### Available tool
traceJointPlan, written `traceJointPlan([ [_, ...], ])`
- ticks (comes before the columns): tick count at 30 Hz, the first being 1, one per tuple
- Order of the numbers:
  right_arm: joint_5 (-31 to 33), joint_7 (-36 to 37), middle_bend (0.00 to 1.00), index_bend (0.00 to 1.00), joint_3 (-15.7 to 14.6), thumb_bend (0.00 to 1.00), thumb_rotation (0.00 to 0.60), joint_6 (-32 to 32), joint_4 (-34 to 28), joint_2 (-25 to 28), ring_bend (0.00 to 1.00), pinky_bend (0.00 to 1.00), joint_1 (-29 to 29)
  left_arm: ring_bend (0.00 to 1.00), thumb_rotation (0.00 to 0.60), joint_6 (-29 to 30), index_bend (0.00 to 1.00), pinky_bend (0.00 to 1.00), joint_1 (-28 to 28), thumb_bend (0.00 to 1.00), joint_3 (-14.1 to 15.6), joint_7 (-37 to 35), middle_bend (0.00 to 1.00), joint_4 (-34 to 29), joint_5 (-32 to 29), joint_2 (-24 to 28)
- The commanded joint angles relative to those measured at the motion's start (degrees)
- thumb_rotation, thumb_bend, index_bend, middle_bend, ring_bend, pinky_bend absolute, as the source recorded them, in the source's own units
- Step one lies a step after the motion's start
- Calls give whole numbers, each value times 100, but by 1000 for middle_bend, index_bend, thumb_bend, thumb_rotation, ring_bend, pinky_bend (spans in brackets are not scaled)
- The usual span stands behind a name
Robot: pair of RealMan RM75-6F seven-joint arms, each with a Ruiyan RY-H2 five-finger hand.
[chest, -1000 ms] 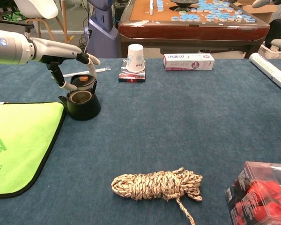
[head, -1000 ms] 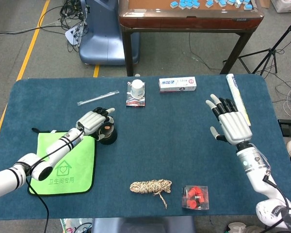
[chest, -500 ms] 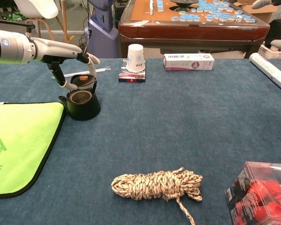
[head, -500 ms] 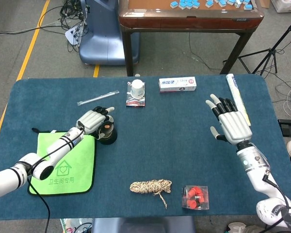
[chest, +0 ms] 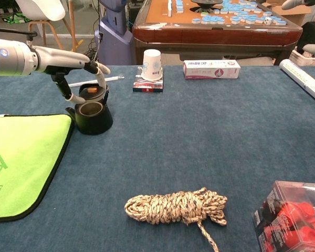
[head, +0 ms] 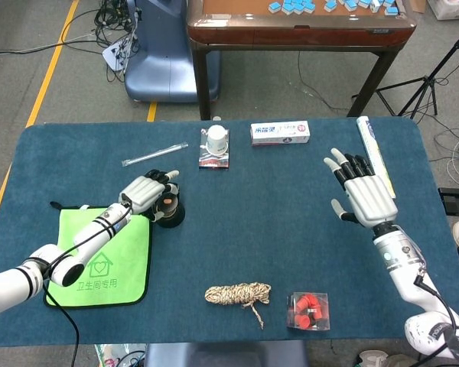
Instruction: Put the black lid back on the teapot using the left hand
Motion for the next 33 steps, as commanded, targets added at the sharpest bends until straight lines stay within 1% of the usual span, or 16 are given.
traceJointPlan([
  [1, 2, 6, 0, 5, -1, 411, 600, 7, -2, 5, 0, 0, -6, 0, 600, 25, 307, 0, 19, 331, 8, 4, 0, 15, 3, -25],
  [12, -16, 24, 0, 4, 6, 412, 600, 0, 11, -2, 0, 0, 6, 0, 600, 72, 293, 0, 85, 331, 31, -45, 0, 28, 48, -41],
  [20, -43, 30, 0, 4, -6, 411, 600, 17, -19, 13, 0, 0, -10, 0, 600, 170, 286, 0, 149, 331, 41, -65, 0, 113, 78, -161],
  [29, -78, 74, 0, 4, -12, 411, 600, 14, -1, 11, 0, 0, -18, 0, 600, 183, 258, 0, 169, 330, 50, -4, 0, 105, 72, -188],
  [33, -110, 108, 0, 5, -17, 412, 600, 15, 2, 22, 0, 0, -30, 0, 600, 177, 231, 0, 183, 331, 46, 36, 0, 86, 23, -173],
])
